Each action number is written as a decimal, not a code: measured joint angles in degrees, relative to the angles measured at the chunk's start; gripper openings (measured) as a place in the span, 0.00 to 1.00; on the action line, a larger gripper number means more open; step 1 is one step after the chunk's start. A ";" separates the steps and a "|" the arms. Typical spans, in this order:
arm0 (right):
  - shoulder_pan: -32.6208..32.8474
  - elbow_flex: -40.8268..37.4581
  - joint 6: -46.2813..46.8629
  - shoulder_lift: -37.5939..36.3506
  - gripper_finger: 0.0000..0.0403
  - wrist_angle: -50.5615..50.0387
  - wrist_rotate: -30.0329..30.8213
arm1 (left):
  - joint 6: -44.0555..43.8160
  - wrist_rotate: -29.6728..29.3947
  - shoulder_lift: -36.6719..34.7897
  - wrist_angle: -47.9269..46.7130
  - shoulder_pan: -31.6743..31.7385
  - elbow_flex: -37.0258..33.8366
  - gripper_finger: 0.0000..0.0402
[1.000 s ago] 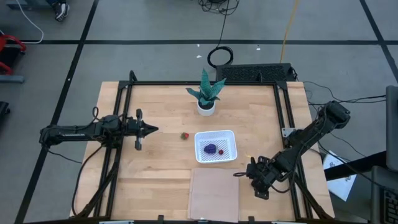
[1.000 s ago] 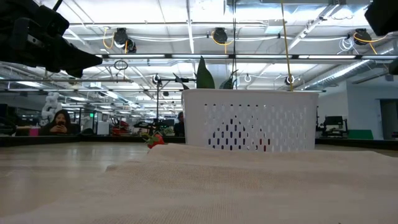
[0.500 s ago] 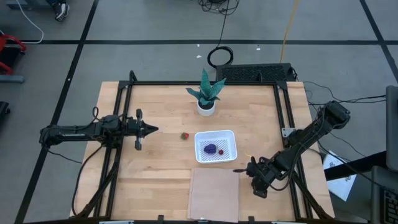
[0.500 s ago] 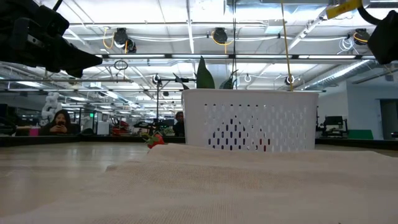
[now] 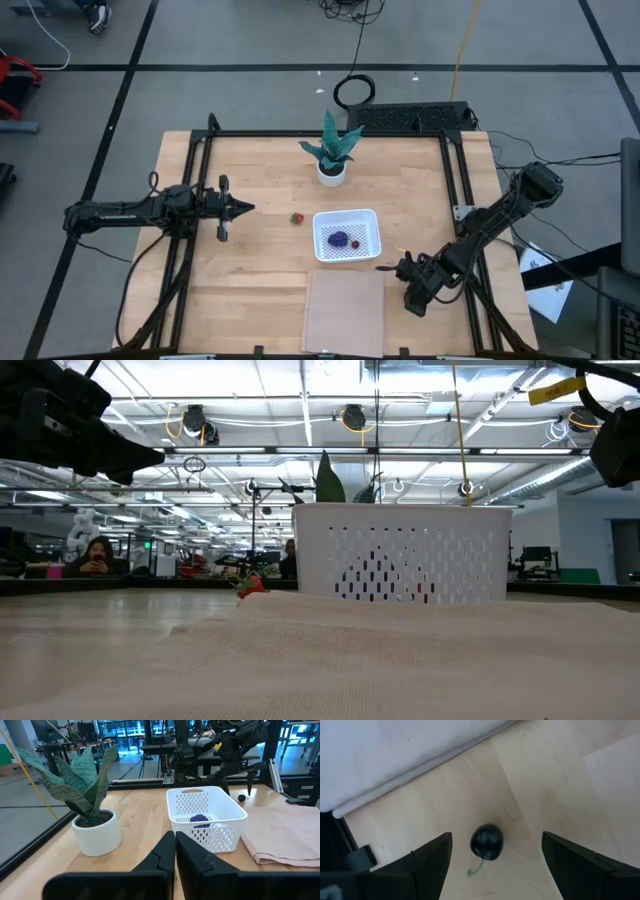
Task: Pick and placing Produce into tupperware
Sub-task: Put the black cherry into the basket
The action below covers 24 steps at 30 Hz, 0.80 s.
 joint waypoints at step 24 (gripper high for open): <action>0.47 0.17 -0.68 5.23 0.73 -0.93 0.42 | 0.00 0.02 0.00 0.00 0.00 0.00 0.04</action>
